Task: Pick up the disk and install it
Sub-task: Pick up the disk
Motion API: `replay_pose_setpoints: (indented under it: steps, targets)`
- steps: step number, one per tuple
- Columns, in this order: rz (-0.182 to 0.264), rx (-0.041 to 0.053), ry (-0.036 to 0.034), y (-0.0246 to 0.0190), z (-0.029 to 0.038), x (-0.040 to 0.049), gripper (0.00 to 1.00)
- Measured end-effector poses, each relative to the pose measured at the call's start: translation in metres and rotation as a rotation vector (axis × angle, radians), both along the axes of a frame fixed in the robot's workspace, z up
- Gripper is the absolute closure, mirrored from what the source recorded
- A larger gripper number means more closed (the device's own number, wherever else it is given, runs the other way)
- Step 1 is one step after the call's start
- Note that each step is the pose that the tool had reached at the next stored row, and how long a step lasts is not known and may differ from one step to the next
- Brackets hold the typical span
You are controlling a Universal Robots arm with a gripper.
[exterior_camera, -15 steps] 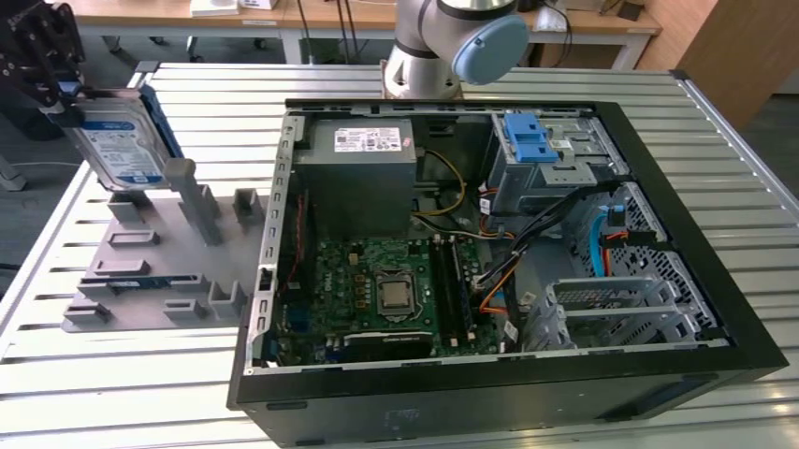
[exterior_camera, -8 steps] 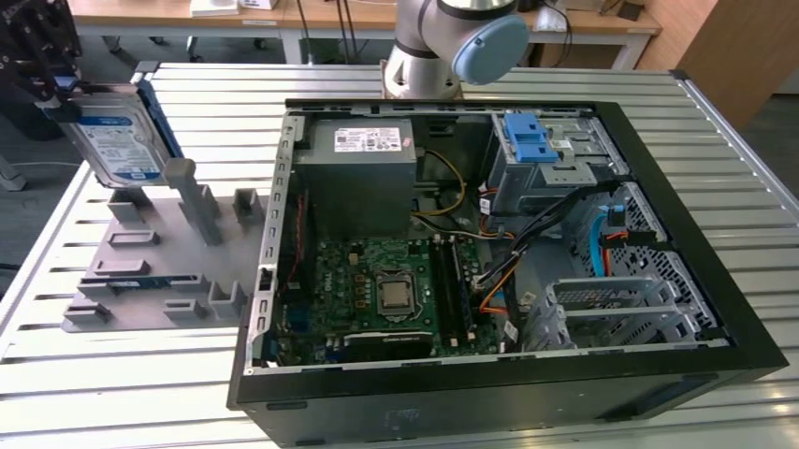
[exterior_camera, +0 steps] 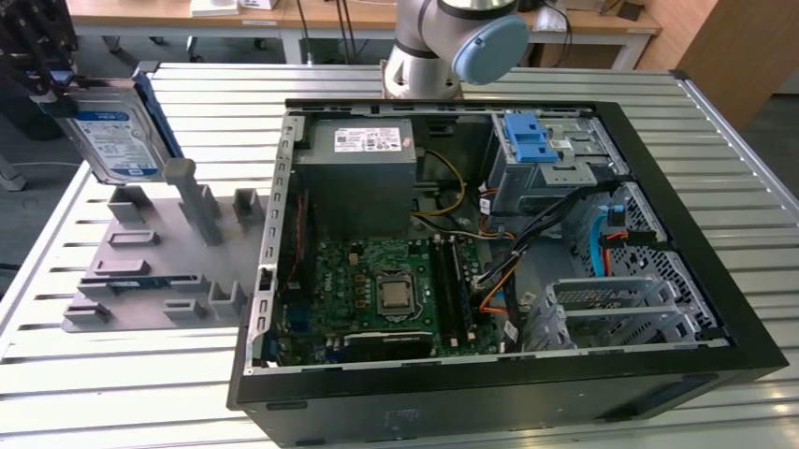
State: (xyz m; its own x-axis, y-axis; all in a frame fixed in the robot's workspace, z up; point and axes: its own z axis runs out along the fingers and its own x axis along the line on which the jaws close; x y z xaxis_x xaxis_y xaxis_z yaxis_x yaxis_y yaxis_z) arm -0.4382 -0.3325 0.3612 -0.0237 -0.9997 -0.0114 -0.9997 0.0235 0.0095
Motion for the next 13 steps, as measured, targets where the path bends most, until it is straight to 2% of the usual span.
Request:
replay_pose_setpoints:
  steps: [13]
  targets:
    - [0.0, 0.0, 0.0, 0.0, 0.006, 0.0, 0.64]
